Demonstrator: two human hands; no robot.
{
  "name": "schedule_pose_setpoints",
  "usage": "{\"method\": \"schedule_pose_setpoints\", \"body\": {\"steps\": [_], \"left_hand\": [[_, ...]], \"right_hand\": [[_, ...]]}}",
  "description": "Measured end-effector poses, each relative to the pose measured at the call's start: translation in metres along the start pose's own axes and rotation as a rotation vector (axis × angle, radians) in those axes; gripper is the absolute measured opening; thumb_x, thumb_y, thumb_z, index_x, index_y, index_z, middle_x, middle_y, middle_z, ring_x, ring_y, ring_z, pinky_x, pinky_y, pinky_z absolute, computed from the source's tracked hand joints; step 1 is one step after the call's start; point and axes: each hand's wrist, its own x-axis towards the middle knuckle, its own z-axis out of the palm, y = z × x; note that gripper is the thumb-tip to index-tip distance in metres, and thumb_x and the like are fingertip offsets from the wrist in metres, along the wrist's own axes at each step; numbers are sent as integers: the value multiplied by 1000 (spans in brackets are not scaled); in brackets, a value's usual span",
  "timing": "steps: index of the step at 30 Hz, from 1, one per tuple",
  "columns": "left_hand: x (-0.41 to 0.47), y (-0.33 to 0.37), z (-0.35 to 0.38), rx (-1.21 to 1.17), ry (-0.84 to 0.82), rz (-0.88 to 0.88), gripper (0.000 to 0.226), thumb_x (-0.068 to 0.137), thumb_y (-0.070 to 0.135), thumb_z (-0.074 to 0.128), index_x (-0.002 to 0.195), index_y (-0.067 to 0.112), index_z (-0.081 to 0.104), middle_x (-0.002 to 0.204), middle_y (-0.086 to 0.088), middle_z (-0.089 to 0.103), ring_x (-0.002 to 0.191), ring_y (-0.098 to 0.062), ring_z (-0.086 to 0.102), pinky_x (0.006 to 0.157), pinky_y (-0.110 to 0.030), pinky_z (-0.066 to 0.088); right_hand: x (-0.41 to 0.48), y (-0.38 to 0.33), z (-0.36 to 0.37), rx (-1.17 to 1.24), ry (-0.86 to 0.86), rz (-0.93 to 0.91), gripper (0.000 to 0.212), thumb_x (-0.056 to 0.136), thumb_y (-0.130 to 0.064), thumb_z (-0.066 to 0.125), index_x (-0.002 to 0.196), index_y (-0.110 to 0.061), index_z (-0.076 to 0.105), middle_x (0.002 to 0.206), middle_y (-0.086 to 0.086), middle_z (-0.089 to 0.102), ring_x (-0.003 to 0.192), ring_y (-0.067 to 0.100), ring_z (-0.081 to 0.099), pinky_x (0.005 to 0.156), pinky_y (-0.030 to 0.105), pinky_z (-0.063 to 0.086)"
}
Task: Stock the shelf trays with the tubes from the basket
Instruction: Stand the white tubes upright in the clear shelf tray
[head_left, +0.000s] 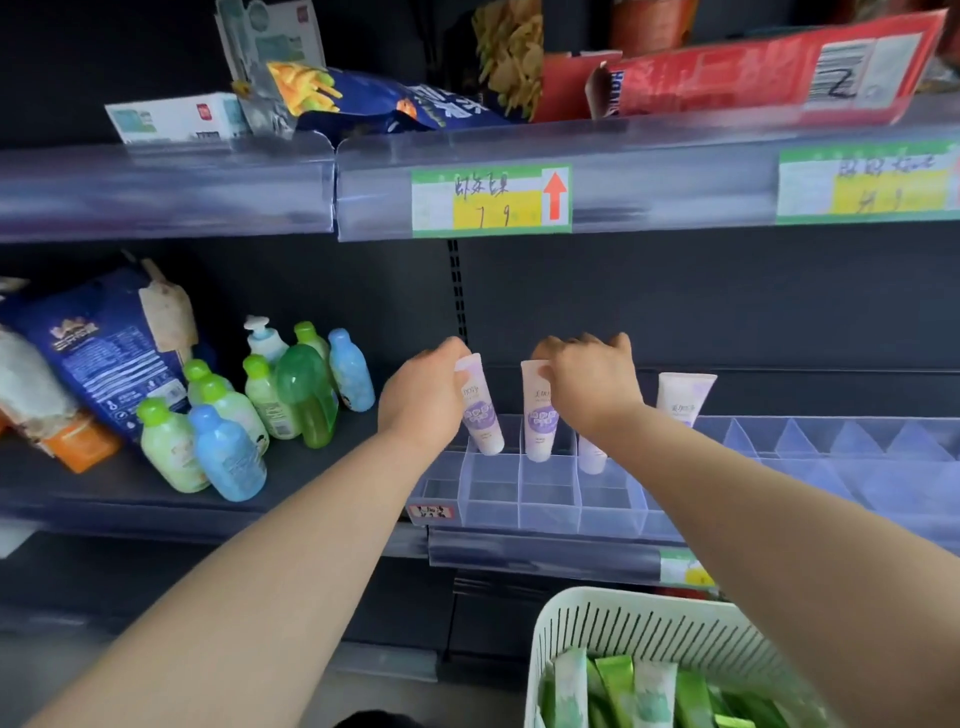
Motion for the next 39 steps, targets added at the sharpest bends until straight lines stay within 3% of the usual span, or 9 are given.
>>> {"method": "schedule_pose_setpoints", "body": {"steps": [6,12,17,25,33,39], "left_hand": [[15,11,16,177,-117,76,12,97,16,44,105,24,49,97,-4,58,81,-28,53,62,-34,38],[21,9,26,61,-104,80,24,95,13,46,114,28,50,108,-3,58,89,-27,56,68,-34,43],[17,7,24,27,-118,67,38,95,11,52,128,30,49,122,-1,54,97,-24,56,69,-31,39],[-4,19,1,59,-50,126,34,96,16,54,130,21,52,132,-2,51,116,-24,50,78,-33,41],[-76,38,-7,-46,96,247,25,95,15,53,117,18,62,119,0,62,111,-21,48,81,-33,41],[-131,43,30,-56,-84,291,22,95,21,58,116,18,62,120,1,62,116,-20,48,87,-34,43]], "right_hand": [[5,1,15,-60,15,-40,33,85,-10,56,112,-27,57,85,-5,65,86,21,56,77,36,25],[4,4,18,0,6,-69,34,87,-11,52,118,-26,53,97,-4,67,96,23,54,75,37,24],[-2,4,12,43,-17,-77,37,93,-14,48,128,-24,47,112,-2,64,109,23,49,85,40,32],[-22,3,-11,64,39,-110,41,92,-13,50,132,-24,47,117,-1,59,112,23,46,84,39,34],[-101,12,-23,88,52,-176,40,86,-9,52,125,-19,55,124,1,58,110,29,48,78,38,33],[-193,34,2,102,-44,-193,43,82,-5,56,123,-19,57,118,1,61,107,29,52,82,40,38]]}}
